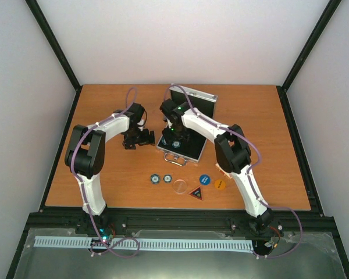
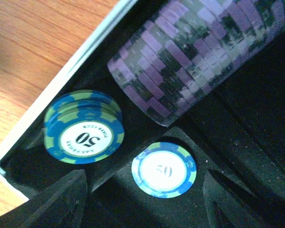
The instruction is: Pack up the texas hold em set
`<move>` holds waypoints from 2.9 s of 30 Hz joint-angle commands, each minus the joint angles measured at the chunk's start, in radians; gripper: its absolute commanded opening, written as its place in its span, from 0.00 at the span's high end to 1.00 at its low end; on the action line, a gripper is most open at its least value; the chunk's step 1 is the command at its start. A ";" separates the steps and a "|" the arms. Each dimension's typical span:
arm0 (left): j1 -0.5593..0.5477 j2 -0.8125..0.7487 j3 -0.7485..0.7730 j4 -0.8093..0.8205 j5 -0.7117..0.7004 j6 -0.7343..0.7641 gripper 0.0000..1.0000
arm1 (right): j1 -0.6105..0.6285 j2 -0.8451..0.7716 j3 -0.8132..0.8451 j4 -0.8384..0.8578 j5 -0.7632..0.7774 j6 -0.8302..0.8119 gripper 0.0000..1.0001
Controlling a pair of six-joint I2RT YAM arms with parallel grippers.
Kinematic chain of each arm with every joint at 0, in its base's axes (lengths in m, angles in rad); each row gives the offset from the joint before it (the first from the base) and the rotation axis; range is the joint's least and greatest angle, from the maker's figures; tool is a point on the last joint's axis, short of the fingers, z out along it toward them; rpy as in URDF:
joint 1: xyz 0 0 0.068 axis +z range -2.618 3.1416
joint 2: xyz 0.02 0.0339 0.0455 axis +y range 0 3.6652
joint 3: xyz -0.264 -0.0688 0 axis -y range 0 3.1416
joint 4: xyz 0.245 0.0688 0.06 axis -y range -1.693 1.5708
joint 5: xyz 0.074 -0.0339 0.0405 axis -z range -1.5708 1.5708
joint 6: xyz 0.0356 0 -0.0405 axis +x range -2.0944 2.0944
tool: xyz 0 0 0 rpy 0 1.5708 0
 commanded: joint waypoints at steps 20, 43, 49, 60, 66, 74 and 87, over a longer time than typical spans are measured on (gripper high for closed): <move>0.000 0.034 -0.004 -0.007 0.015 0.024 0.01 | 0.010 0.065 0.011 -0.055 0.081 -0.023 0.28; 0.008 0.033 0.007 -0.010 0.018 0.028 0.01 | 0.032 0.113 0.088 -0.072 0.159 -0.045 0.20; 0.010 0.036 0.007 -0.011 0.017 0.029 0.01 | 0.032 0.105 0.020 -0.029 0.147 -0.052 0.44; 0.011 0.045 0.010 -0.012 0.019 0.029 0.01 | 0.032 0.077 -0.054 0.009 0.144 -0.068 0.73; 0.012 0.045 0.008 -0.011 0.019 0.031 0.01 | 0.031 0.068 -0.056 0.011 0.154 -0.072 0.78; 0.013 0.046 0.010 -0.013 0.022 0.030 0.01 | 0.030 0.023 -0.049 -0.002 0.223 -0.065 0.80; 0.013 0.043 0.013 -0.014 0.019 0.033 0.01 | 0.022 -0.004 -0.002 -0.012 0.224 -0.054 0.42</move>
